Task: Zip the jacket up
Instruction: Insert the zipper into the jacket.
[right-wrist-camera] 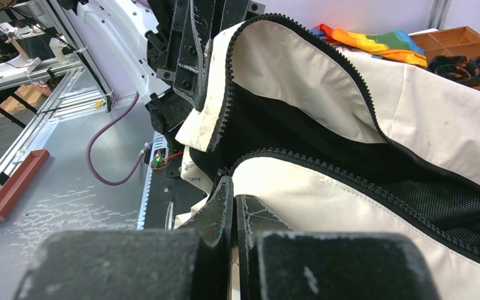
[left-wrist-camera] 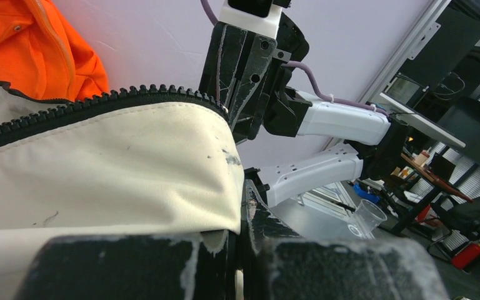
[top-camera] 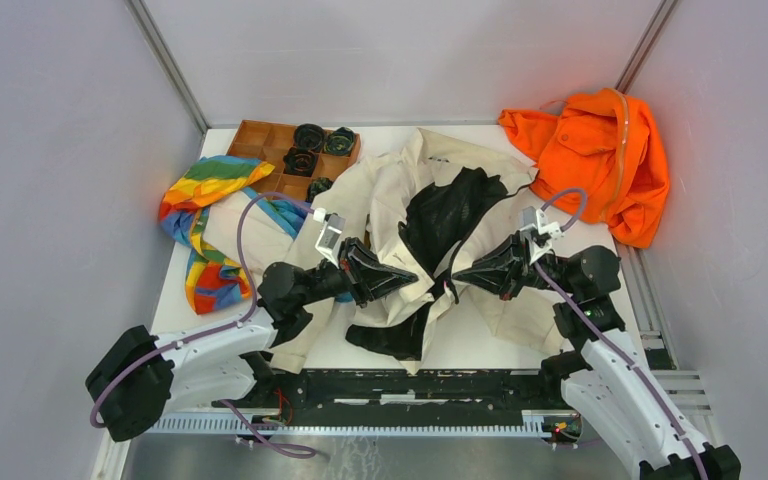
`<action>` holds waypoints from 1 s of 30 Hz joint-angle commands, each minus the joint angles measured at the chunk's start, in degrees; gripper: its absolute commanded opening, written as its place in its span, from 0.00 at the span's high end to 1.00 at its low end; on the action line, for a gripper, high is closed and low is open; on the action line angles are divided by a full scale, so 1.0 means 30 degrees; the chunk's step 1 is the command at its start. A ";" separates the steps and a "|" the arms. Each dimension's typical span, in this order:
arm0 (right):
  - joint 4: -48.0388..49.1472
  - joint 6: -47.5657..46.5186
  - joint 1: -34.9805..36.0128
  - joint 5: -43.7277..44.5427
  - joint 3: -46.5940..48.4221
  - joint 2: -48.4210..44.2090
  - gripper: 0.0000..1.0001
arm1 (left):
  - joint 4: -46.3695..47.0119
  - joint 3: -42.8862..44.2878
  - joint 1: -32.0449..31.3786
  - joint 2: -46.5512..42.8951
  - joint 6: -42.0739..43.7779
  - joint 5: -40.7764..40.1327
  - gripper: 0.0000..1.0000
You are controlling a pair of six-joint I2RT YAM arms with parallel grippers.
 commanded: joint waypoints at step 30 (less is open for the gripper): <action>0.3381 0.1304 0.0076 -0.0866 -0.0325 0.1036 0.97 | 0.0984 0.0805 0.0043 -0.0109 -0.0657 -0.0273 0.98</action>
